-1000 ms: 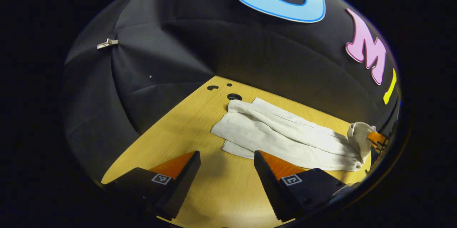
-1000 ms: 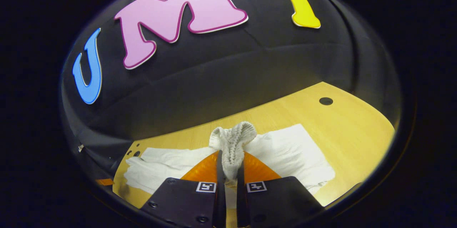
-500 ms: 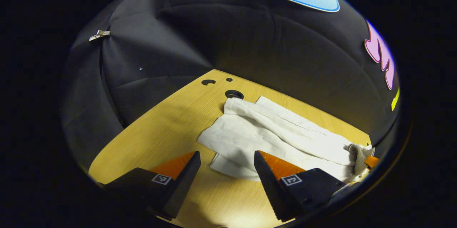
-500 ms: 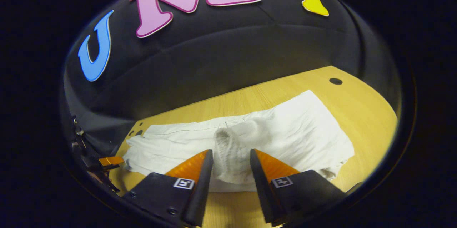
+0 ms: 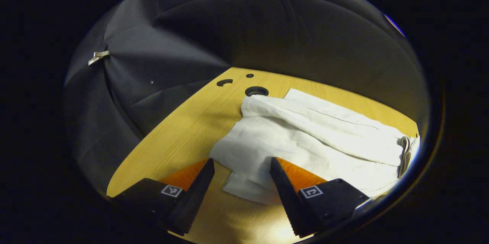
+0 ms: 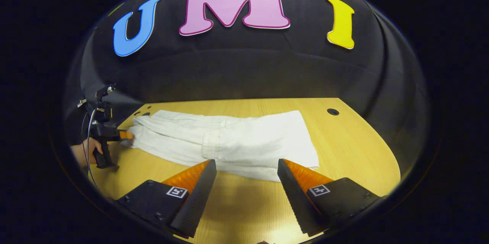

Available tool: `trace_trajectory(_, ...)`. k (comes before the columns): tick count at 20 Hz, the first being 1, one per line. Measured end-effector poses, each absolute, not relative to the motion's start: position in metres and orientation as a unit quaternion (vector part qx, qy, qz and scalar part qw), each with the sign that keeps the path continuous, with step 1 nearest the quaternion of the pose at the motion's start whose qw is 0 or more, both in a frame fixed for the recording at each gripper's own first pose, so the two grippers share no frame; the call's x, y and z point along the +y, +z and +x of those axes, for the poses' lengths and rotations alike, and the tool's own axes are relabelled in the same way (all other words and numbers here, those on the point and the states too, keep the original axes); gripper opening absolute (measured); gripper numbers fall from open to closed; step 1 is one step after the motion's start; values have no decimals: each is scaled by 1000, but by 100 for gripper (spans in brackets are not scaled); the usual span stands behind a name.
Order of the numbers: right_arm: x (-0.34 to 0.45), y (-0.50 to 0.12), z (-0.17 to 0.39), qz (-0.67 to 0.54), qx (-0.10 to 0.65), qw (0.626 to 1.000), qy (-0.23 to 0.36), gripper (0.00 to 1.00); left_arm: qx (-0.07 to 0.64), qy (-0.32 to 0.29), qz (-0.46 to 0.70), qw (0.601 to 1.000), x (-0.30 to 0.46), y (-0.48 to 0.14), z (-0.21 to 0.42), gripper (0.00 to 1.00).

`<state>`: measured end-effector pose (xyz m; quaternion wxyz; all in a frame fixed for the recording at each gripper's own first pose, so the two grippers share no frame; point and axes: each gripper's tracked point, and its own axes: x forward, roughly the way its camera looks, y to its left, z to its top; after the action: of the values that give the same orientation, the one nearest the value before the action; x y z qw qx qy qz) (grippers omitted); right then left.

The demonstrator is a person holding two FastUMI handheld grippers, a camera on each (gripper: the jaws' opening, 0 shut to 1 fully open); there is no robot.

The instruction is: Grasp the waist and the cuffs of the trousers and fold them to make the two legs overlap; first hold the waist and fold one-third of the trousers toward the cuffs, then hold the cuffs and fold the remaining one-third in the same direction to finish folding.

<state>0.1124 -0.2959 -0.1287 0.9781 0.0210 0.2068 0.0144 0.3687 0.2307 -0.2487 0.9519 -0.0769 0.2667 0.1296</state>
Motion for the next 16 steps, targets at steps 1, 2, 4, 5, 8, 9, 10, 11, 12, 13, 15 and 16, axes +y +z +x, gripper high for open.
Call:
trace_trajectory(1, -299, -132, 102, 27, 215, 976, 12, 98, 265, 131, -80, 952, 231, -248, 369, 94)
trace_trajectory(2, -301, -135, 93, 34, 222, 974, 9, 99, 268, 130, -78, 951, 230, -249, 368, 92)
trace_trajectory(4, -308, -138, 77, 41, 231, 972, 0, 99, 273, 121, -71, 952, 227, -251, 369, 88)
trace_trajectory(5, -311, -138, 71, 45, 234, 971, -3, 99, 277, 118, -69, 951, 225, -250, 368, 84)
trace_trajectory(8, -318, -132, 63, 43, 234, 971, -3, 98, 285, 111, -63, 950, 215, -252, 368, 66)
trace_trajectory(9, -323, -129, 63, 42, 233, 972, -3, 98, 291, 101, -59, 950, 209, -252, 369, 51)
trace_trajectory(10, -328, -121, 65, 45, 230, 972, -6, 98, 294, 95, -57, 949, 205, -252, 369, 43)
trace_trajectory(11, -335, -116, 66, 48, 227, 973, -11, 98, 296, 87, -58, 949, 202, -252, 367, 29)
trace_trajectory(12, -343, -109, 65, 49, 220, 974, -20, 99, 297, 80, -63, 950, 198, -251, 367, 23)
trace_trajectory(13, -350, -104, 63, 49, 215, 975, -27, 99, 295, 80, -66, 950, 197, -250, 366, 18)
trace_trajectory(15, -362, -96, 55, 43, 207, 977, -37, 98, 297, 72, -50, 951, 196, -248, 365, 8)
trace_trajectory(16, -364, -95, 53, 37, 206, 977, -33, 98, 299, 63, -44, 951, 196, -247, 365, 6)
